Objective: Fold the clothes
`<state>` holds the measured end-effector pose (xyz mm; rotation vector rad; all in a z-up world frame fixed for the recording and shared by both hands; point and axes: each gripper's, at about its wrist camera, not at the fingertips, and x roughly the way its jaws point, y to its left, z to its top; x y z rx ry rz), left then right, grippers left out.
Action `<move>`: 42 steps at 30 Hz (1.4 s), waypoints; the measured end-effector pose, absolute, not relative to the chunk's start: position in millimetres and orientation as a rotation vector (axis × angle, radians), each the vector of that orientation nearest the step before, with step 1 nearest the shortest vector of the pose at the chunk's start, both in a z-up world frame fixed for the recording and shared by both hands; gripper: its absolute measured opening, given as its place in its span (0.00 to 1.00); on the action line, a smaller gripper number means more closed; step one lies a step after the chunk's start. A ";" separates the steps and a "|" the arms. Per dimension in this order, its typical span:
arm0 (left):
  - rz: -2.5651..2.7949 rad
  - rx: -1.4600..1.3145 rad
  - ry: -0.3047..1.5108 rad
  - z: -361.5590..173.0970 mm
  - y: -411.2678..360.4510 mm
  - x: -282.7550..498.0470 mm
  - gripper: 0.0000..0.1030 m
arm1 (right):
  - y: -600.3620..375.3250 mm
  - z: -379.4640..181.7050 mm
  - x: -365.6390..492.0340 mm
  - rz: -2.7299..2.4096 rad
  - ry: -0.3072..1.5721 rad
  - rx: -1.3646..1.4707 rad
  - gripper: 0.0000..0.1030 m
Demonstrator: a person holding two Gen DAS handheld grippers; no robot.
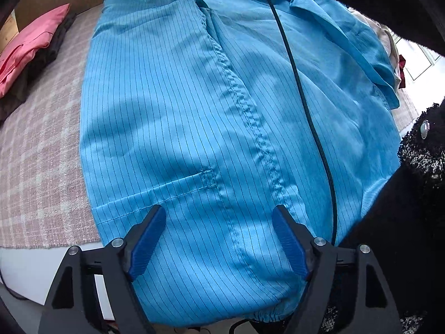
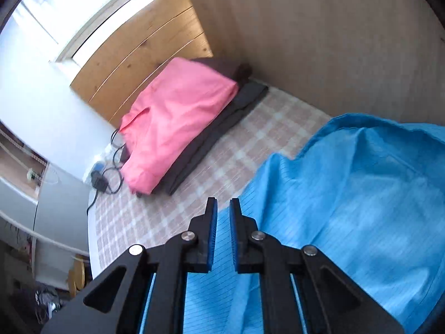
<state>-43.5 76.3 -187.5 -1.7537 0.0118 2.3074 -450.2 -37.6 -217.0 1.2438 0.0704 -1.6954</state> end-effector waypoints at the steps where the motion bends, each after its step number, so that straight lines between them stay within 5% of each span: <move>1: 2.309 -1.753 0.017 -188.2 75.9 -43.7 0.75 | -48.8 -225.9 -441.2 -1.679 0.148 1.255 0.09; 4: 2.309 -1.754 0.030 -190.2 74.4 -43.7 0.76 | -60.6 -249.5 -444.8 -1.817 0.364 1.332 0.09; 9: 2.304 -1.809 -0.031 -189.4 58.3 -47.9 0.64 | 27.2 -178.5 -452.3 -1.953 0.094 1.248 0.09; 13: 2.359 -1.790 -0.077 -175.7 43.1 -48.1 0.63 | 130.0 -122.1 -424.2 -2.088 -0.044 1.180 0.21; 15: 2.389 -1.748 -0.082 -165.3 39.0 -45.8 0.63 | 184.7 -107.3 -401.0 -2.184 -0.084 1.198 0.31; 24: 2.340 -1.443 -0.063 -130.4 84.5 -35.0 0.63 | 363.1 -97.5 -223.0 -2.466 -0.347 1.331 0.32; 27: 2.287 -1.421 -0.068 -119.3 129.3 -31.5 0.63 | 366.7 -118.8 -163.5 -2.494 -0.292 1.437 0.47; 34: 2.167 -1.449 0.045 -124.7 194.0 -4.5 0.63 | 334.3 -168.6 -87.1 -2.434 -0.168 1.516 0.47; 38: 2.137 -1.480 0.091 -139.8 222.5 -9.4 0.63 | 295.7 -198.1 -91.6 -2.423 0.229 1.551 0.47; 40: 2.125 -1.499 0.093 -145.8 235.9 -13.2 0.63 | 286.9 -213.2 -98.3 -2.407 0.349 1.583 0.47; 42: 2.124 -1.504 0.115 -149.2 248.4 -15.5 0.63 | 297.8 -223.0 -106.7 -2.395 0.354 1.603 0.32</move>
